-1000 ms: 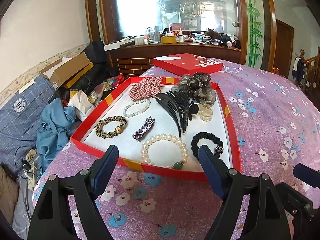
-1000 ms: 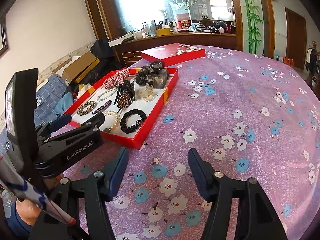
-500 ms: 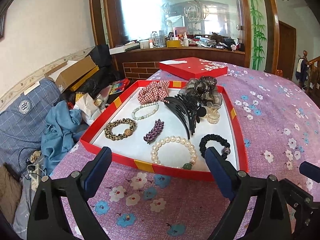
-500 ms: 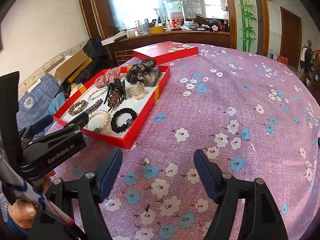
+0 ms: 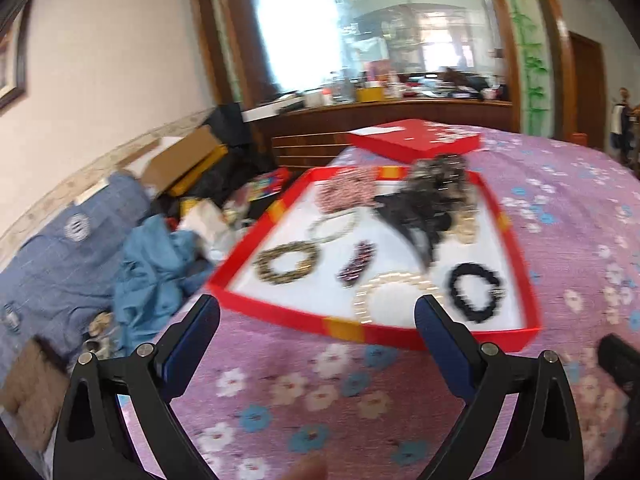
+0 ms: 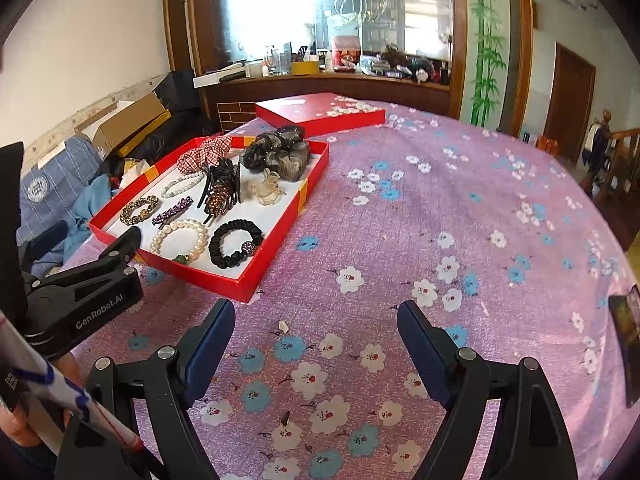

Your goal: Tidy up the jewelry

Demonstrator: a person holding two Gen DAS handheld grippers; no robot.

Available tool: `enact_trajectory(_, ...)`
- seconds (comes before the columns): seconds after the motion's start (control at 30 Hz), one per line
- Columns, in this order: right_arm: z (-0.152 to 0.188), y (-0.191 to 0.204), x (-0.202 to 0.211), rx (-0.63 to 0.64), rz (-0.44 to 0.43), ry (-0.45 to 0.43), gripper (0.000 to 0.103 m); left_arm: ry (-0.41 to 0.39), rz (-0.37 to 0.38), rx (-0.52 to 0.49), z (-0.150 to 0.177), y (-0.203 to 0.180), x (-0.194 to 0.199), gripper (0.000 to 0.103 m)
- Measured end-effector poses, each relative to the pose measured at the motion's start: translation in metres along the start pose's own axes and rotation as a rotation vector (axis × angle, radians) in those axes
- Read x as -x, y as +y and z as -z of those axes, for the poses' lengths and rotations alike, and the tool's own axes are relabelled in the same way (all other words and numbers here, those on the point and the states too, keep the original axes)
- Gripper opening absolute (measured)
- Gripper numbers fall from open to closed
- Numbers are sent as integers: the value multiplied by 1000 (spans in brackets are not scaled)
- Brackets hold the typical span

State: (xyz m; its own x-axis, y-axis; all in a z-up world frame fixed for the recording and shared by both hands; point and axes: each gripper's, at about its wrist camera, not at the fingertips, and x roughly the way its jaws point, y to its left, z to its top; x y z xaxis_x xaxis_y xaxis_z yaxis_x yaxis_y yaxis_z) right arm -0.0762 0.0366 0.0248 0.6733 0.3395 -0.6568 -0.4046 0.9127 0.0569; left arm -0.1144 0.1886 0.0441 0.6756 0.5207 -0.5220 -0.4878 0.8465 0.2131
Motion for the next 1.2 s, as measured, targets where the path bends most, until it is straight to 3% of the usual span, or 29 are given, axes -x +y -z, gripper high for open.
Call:
enact_trajectory(0.17,2,10,-1,43,32,-10,89,48,-19,69,-1,14,-7,97)
enact_trajectory(0.27,3,14,0,69,64,-25,94,48,-38,64,-1,15,-6,97)
enact_trajectory(0.47,5,21,-4,102,95,-24,95,57,-83,65,0,15,-7,97)
enact_trajectory(0.83,8,37,-8,174,151,-26,97,92,-82,46,0,13,-13,98)
enact_trajectory(1.2,8,35,-13,170,141,4,97,100,-84,33,-1,10,-15,97)
